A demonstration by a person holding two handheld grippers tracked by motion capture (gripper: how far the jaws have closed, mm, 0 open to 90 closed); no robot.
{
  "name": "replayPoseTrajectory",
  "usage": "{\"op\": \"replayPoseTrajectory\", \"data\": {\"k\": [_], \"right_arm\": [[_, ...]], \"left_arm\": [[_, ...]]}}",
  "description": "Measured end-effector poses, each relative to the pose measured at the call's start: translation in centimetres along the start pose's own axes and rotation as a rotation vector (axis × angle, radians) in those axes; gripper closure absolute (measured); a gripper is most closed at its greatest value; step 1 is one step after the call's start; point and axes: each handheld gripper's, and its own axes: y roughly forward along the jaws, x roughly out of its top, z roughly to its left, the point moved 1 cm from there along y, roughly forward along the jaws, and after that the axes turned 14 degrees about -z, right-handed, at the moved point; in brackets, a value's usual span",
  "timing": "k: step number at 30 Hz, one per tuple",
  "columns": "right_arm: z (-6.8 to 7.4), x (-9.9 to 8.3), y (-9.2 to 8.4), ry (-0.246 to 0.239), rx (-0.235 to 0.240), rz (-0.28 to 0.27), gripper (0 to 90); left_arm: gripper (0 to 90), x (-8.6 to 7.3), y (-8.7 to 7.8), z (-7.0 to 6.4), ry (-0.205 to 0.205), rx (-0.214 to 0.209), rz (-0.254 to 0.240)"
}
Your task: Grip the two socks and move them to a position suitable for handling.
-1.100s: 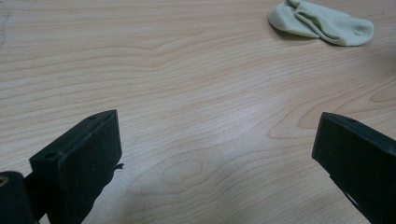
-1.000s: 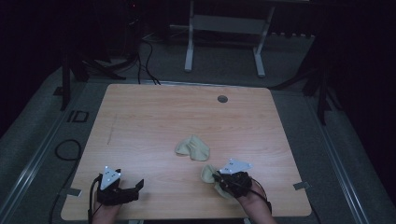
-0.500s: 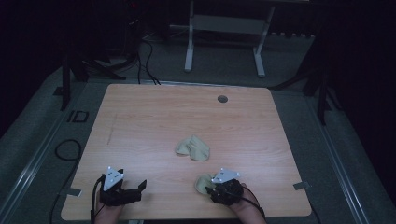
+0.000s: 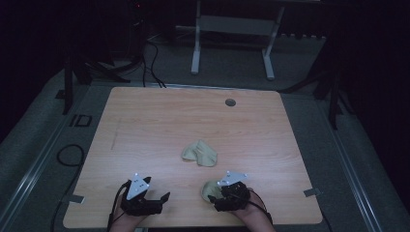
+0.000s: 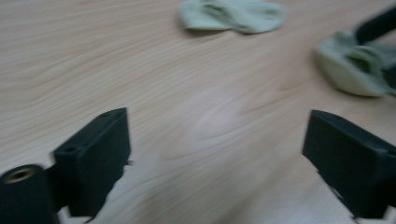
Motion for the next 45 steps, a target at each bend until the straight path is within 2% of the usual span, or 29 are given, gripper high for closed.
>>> {"op": "replayPoseTrajectory", "data": {"k": [3,5,7,10,15,18,19,20,24,26,29,30,31,34,36,41,45], "right_arm": [[0.0,0.7,-0.8,0.005,-0.001,-0.017,39.5],[0.2,1.1,-1.2,0.004,0.0,-0.026,41.8],[0.4,1.4,-1.5,-0.006,-0.002,-0.027,45.8],[0.6,1.5,-1.6,-0.01,-0.001,-0.023,47.5],[0.5,1.1,-1.4,-0.013,-0.016,-0.002,49.5],[0.4,0.9,-1.2,-0.011,-0.017,0.011,49.5],[0.4,0.8,-1.1,-0.012,-0.018,0.012,49.4],[0.4,0.7,-1.0,-0.006,-0.021,0.012,48.8],[0.5,0.2,-0.2,0.006,-0.007,0.024,45.8],[0.7,-0.3,0.1,-0.014,-0.008,0.043,46.6],[1.0,-0.9,0.3,-0.044,-0.021,0.063,52.7],[1.0,-0.9,0.3,-0.048,-0.026,0.059,57.0],[1.0,-0.9,0.1,-0.05,-0.031,0.062,62.2],[0.9,-0.9,-0.2,-0.071,-0.048,0.069,75.2],[0.8,-0.8,-0.5,-0.074,-0.047,0.068,80.2],[0.5,-0.2,-2.0,-0.063,-0.036,0.035,81.6],[-0.5,-0.1,-3.7,-0.021,-0.049,0.002,81.6]], "left_arm": [[16.5,0.7,0.6,-1.3,0.022,-0.073,-0.005],[23.0,1.2,0.9,-2.1,0.036,-0.117,-0.021],[34.7,1.7,1.1,-2.8,0.061,-0.171,-0.032],[46.8,2.4,1.7,-3.8,0.069,-0.256,-0.038],[67.4,3.8,3.5,-5.8,0.145,-0.341,-0.038],[75.4,4.1,5.0,-6.8,0.179,-0.365,-0.02],[77.2,4.1,5.6,-7.1,0.19,-0.37,-0.007],[78.6,4.0,6.4,-7.4,0.218,-0.357,0.022],[83.5,3.2,8.1,-7.7,0.236,-0.339,0.102],[85.0,2.7,8.6,-7.7,0.245,-0.324,0.137],[87.8,2.1,9.0,-7.8,0.263,-0.302,0.175],[87.8,2.1,9.0,-7.8,0.263,-0.302,0.175],[87.8,1.8,9.2,-7.7,0.277,-0.297,0.201],[88.7,1.7,9.1,-7.6,0.272,-0.286,0.204],[88.8,1.7,9.0,-7.6,0.277,-0.283,0.204],[89.1,1.6,8.8,-7.4,0.263,-0.278,0.202],[89.1,1.5,8.7,-7.5,0.268,-0.271,0.205]]}}
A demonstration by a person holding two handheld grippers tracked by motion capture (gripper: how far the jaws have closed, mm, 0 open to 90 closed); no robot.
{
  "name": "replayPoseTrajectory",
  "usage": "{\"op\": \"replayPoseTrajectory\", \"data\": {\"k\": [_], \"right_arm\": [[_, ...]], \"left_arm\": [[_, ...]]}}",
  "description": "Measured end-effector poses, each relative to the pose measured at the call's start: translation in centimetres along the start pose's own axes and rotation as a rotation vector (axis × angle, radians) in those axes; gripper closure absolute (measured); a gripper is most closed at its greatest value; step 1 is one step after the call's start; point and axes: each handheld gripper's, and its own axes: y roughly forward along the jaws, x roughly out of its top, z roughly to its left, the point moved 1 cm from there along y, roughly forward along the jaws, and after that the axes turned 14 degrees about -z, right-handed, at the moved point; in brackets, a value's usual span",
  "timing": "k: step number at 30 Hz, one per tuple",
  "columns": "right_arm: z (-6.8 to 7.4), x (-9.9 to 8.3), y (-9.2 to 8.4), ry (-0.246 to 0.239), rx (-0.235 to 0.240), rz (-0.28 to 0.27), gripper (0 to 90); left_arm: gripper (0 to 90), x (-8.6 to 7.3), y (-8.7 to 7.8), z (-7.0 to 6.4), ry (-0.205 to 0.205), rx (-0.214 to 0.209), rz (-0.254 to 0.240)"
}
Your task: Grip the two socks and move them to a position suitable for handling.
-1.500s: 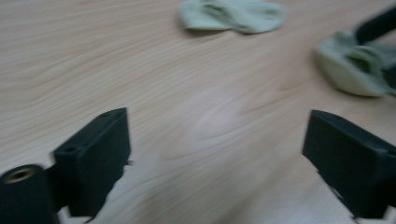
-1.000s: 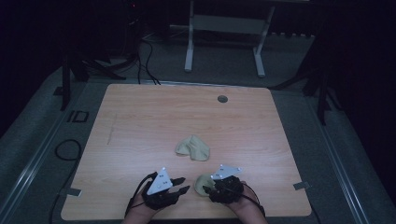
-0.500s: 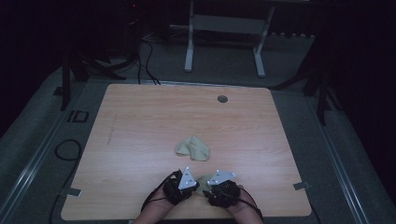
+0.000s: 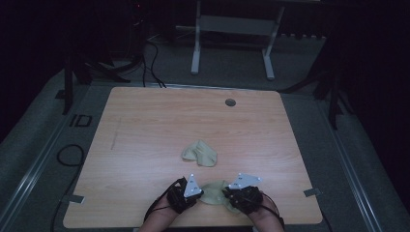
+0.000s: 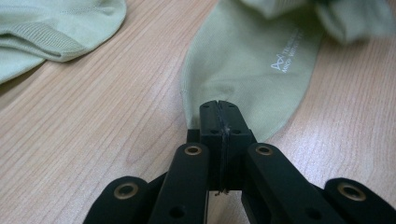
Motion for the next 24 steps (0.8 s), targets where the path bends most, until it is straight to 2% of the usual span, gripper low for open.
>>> {"op": "replayPoseTrajectory", "data": {"k": [3,4,8,18,24], "right_arm": [[-0.7,-0.1,-0.7,0.014,-0.011,-0.013,81.6],[-1.5,-0.2,-1.5,0.032,-0.023,-0.021,81.6],[-3.0,-0.6,-2.6,0.063,-0.053,-0.028,81.5],[-5.0,-2.4,-3.4,0.127,-0.078,-0.011,79.2],[-6.4,-3.3,-4.5,0.153,-0.148,-0.004,71.7]], "left_arm": [[89.2,0.0,0.0,0.1,-0.002,-0.007,0.0],[89.2,0.0,0.0,0.2,-0.007,-0.01,0.002],[89.3,0.1,0.1,0.2,-0.013,-0.011,0.003],[89.3,0.0,0.1,0.2,-0.016,-0.012,0.001],[89.3,0.1,0.1,0.1,-0.014,-0.008,0.002]]}}
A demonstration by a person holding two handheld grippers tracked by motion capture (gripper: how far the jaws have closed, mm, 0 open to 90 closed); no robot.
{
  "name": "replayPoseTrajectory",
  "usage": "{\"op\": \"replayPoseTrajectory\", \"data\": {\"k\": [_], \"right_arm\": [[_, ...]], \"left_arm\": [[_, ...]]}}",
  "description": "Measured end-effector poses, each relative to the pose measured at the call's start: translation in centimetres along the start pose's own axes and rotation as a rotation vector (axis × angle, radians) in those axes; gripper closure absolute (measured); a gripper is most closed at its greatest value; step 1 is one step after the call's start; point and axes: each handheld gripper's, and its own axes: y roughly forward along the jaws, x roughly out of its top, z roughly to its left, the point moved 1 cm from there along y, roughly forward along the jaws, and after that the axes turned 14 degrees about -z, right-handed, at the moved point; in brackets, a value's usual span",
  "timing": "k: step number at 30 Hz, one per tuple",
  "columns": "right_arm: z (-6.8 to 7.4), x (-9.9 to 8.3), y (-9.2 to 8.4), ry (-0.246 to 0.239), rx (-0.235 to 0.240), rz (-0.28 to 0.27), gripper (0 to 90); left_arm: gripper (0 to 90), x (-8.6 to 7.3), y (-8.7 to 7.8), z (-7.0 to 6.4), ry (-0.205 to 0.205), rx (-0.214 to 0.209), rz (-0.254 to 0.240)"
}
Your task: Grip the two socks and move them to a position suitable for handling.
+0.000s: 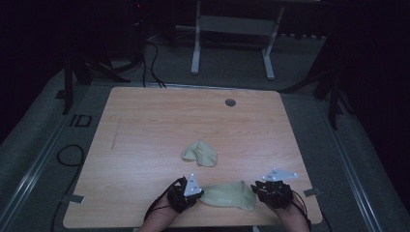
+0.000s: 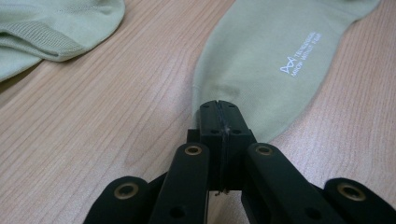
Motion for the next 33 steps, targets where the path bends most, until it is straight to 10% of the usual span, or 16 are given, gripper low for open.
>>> {"op": "replayPoseTrajectory", "data": {"k": [14,33], "right_arm": [[1.4,-0.3,3.2,-0.072,0.049,0.056,88.1],[-2.7,-1.6,2.6,-0.016,-0.014,0.078,85.4]], "left_arm": [[89.2,0.7,1.2,-0.3,-0.015,-0.018,-0.005],[89.1,2.7,4.3,-1.3,-0.014,-0.053,-0.01]]}}
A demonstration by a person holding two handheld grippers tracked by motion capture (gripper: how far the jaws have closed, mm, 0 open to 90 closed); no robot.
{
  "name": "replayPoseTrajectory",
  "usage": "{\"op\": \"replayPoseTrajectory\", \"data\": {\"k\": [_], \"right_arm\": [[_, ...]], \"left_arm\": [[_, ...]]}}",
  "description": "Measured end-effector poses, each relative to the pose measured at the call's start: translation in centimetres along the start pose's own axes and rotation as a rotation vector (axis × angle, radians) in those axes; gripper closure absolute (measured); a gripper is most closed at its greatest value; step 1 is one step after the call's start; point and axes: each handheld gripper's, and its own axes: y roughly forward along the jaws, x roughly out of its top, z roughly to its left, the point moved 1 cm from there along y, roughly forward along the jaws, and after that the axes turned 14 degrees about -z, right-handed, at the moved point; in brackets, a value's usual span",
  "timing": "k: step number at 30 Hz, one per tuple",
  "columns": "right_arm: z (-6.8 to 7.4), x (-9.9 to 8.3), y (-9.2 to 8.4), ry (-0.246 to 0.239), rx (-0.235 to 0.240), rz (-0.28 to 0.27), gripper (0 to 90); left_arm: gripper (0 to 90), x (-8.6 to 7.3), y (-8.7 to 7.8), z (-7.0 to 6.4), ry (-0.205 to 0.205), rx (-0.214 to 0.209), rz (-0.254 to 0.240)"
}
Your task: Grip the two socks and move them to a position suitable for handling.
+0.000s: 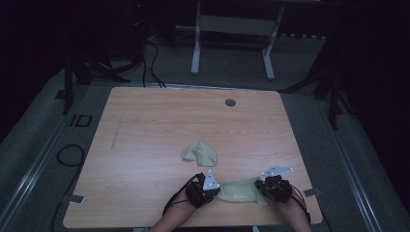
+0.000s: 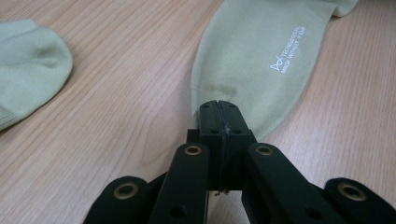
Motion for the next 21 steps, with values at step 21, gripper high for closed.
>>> {"op": "replayPoseTrajectory", "data": {"k": [21], "right_arm": [[0.1,3.7,-0.9,-0.002,0.031,-0.085,55.4]], "left_arm": [[54.5,0.9,-6.3,0.7,-0.063,0.008,-0.146]]}}
